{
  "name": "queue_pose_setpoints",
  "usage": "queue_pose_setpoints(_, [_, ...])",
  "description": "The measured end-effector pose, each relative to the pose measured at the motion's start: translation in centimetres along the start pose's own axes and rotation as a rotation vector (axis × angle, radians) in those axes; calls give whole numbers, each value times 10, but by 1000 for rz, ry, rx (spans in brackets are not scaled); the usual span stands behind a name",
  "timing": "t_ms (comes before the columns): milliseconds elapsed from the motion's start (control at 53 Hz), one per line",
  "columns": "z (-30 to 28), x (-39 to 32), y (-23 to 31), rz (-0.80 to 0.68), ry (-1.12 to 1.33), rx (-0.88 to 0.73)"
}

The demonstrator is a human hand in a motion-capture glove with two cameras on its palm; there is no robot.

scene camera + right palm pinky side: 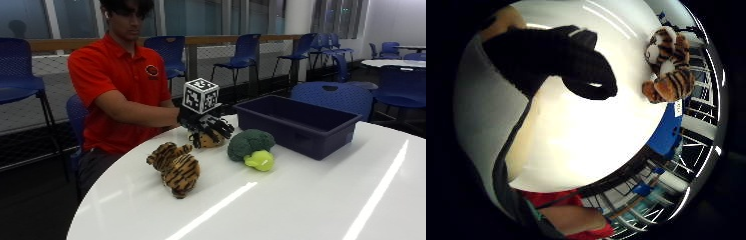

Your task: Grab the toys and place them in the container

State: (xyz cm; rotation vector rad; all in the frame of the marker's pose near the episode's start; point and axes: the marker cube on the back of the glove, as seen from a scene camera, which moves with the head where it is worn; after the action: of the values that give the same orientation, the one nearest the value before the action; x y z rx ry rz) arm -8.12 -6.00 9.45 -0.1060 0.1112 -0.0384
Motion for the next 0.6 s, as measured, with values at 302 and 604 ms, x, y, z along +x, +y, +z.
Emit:
queue_pose_setpoints(302, [6, 4, 0, 11, 83, -76])
queue_pose_setpoints(604, [1, 0, -3, 12, 77, 51])
